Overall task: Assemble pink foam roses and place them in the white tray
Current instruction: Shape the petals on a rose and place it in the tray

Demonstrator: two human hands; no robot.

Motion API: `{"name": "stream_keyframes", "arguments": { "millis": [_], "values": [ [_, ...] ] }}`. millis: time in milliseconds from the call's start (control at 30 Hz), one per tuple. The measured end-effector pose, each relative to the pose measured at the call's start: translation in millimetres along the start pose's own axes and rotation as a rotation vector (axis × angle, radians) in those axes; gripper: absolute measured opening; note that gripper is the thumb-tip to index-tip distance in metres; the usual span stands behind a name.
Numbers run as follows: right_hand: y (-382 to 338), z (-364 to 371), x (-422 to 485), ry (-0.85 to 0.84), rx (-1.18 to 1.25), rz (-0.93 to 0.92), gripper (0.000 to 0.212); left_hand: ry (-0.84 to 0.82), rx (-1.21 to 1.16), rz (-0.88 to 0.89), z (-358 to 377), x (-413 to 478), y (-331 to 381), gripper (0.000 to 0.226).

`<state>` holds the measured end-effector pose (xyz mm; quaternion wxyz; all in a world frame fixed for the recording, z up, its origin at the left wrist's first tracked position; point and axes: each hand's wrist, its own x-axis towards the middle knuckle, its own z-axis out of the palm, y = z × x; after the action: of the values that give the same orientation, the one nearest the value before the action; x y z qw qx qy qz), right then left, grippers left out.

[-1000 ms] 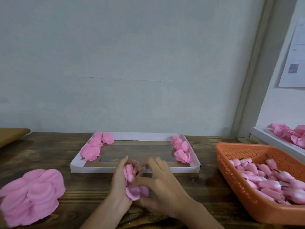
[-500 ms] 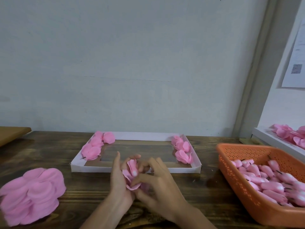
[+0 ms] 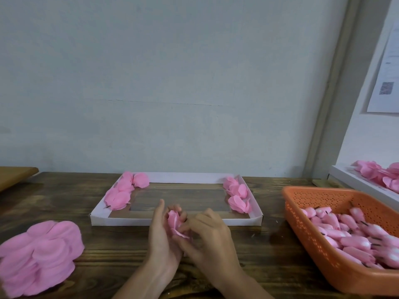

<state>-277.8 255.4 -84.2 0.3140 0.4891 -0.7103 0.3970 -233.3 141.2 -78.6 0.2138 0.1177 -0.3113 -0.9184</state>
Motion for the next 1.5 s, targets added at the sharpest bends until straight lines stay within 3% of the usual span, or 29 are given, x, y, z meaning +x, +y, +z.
{"name": "stream_keyframes", "arguments": {
  "millis": [167,300,667,1000,1233,1500],
  "values": [
    [-5.2,-0.7,-0.8,-0.015,-0.034,0.039,0.015,-0.009,0.012,0.05,-1.9,3.7,-0.8,0.042],
    [-10.5,-2.3,-2.6,0.0,0.008,0.207,0.011,0.013,0.019,0.052,-3.3,4.8,-4.5,0.034],
    [-10.8,1.6,-4.9,-0.04,0.153,0.437,0.026,-0.031,0.16,0.111,-5.6,0.1,-3.7,0.035],
    [-8.8,-2.6,0.1,-0.091,0.022,0.202,0.017,0.017,0.256,0.152,-1.0,-3.1,-2.9,0.05],
    [-4.3,1.1,1.0,-0.093,0.229,0.126,0.011,0.098,0.235,0.158,1.0,-7.6,3.0,0.044],
    [-1.3,-5.0,6.3,-0.133,0.311,0.287,0.013,-0.015,0.287,0.202,-3.1,-3.1,1.0,0.044]
  ]
}}
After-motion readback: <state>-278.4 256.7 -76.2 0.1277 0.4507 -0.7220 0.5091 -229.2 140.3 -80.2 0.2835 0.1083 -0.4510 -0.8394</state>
